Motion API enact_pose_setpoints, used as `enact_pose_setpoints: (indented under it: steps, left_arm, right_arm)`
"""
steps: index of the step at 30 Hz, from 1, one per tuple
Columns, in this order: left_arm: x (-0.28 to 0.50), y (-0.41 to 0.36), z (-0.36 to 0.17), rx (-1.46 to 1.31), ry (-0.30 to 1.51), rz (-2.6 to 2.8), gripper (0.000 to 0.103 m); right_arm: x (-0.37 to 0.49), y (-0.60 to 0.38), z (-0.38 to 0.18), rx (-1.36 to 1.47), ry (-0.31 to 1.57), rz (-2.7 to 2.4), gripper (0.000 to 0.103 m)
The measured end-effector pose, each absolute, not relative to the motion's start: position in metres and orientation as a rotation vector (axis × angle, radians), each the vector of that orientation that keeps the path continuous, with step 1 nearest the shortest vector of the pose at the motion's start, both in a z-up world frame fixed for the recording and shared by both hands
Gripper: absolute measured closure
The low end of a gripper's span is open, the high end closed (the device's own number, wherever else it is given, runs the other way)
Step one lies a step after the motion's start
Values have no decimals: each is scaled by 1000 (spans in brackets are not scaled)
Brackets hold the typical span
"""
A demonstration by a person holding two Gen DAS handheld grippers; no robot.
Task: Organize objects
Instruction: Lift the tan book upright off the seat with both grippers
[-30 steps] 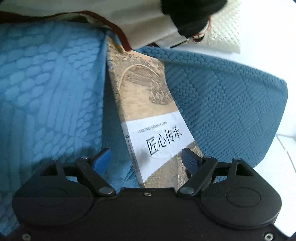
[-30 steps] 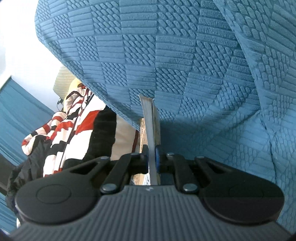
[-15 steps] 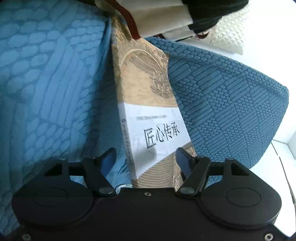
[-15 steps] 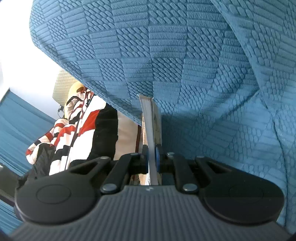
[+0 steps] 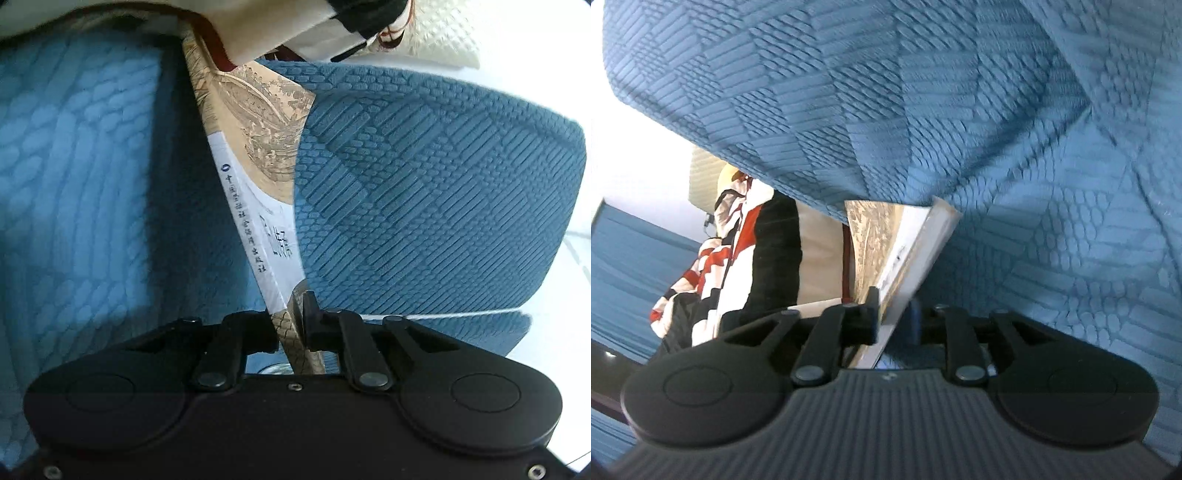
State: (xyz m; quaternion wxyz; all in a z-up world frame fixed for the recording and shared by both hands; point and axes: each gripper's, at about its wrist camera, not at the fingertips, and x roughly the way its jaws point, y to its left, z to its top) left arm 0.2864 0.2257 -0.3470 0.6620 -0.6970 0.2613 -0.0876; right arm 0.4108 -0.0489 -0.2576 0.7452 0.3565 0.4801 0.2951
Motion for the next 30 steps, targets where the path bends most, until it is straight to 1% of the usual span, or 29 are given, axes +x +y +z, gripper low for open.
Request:
enact_pose_setpoints:
  steps: [1,2,3,7,8,9,11,13,15,19,26,30]
  left_arm:
    - [286,225,-347,-1568,598,-193,93]
    - [286,225,-347,-1566,605,-190,93]
    - [287,225,-347,-1568,607,-190,93]
    - [290,227,-343,-1559,606,-198,93]
    - [290,228,-343,-1561,608,-200,93]
    - [289,229,-343,-1564,610,-200,93]
    - [287,230,-343,-1566,618,-193,93]
    - [283,231,-341,-1583,610,-192,93]
    - [277,232,-338,-1615,603,-192,93]
    - [263,236,-325,-1653,580,-207,92]
    - [259,219,-280,-1582,607,-268,89]
    - [264,205,-249,-1542,618,-316,88]
  right_arm:
    - [414,-49,-264,806,1060,648,55]
    - [416,-49,-269,832,1065,644,42]
    - [418,-49,-274,851,1064,636,40]
    - [432,-45,-295,915,1080,587,42]
    - [434,-44,-297,918,1077,572,46]
    - [437,-43,-298,914,1069,570,62]
    - [439,-41,-298,907,1070,568,85]
    - [437,-40,-292,893,1069,573,87]
    - [430,-39,-277,842,1025,598,89]
    - [412,-47,-247,803,966,622,90]
    - [379,-72,-176,646,852,645,89]
    - [362,-93,-145,620,790,615,88]
